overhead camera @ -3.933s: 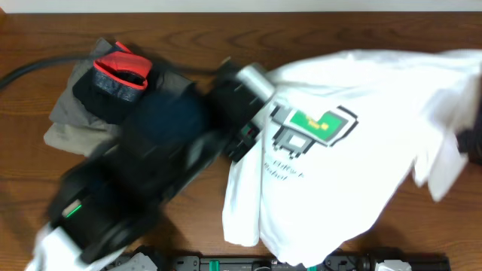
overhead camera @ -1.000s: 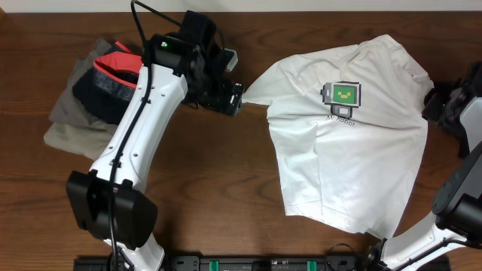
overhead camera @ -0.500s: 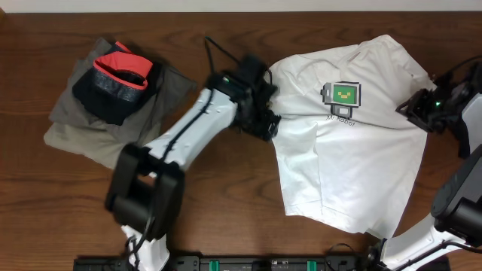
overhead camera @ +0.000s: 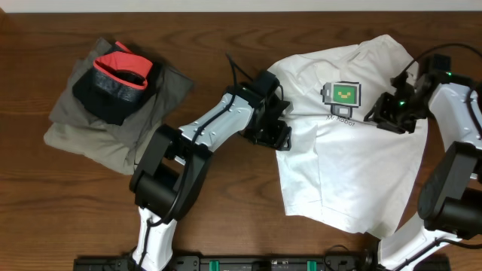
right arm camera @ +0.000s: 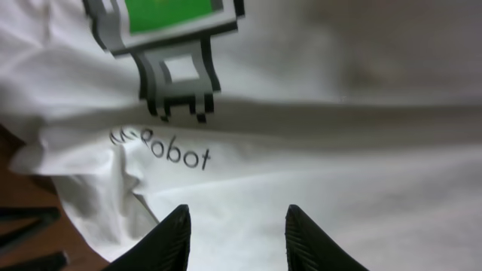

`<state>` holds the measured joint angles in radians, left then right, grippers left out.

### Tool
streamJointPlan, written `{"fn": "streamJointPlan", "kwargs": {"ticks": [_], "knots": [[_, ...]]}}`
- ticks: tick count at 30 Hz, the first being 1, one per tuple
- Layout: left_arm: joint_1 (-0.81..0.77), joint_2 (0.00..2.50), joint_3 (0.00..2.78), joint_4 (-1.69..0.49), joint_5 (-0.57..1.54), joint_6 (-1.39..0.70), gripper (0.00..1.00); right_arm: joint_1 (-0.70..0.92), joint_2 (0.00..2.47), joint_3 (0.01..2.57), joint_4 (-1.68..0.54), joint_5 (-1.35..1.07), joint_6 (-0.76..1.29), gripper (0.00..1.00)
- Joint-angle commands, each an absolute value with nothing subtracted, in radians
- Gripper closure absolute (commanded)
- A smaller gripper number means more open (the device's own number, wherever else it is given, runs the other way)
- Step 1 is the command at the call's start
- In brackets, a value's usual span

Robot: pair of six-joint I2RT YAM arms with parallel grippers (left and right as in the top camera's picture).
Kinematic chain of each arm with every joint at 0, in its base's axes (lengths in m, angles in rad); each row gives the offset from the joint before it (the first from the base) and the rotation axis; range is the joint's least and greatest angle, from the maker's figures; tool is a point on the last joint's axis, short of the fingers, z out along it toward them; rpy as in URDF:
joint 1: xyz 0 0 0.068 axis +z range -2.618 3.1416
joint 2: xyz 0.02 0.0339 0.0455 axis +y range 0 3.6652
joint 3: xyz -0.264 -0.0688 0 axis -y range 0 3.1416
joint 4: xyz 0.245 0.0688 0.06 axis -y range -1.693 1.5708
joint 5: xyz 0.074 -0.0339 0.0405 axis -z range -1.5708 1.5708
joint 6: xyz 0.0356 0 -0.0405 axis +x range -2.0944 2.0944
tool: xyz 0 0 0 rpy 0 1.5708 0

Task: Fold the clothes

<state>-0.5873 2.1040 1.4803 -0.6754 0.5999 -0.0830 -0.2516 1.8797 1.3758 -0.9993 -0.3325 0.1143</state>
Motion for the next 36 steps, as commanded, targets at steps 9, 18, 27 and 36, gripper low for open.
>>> {"fn": "streamJointPlan", "kwargs": {"ticks": [9,18,27,36], "knots": [[-0.589,2.127,1.481,-0.661,0.591,-0.081,0.52,-0.225,1.852,1.392,-1.026,-0.276,0.126,0.61],[-0.602,2.168,1.481,-0.599,0.595,-0.141,0.54,-0.221,1.852,1.392,-1.024,-0.276,0.126,0.61],[-0.597,2.168,1.481,-0.589,0.562,-0.133,0.94,-0.221,1.852,1.327,-0.992,-0.203,0.173,0.62],[-0.478,2.164,1.481,-0.673,0.496,-0.155,0.94,-0.228,1.852,1.146,-0.897,-0.101,0.240,0.62]]}}
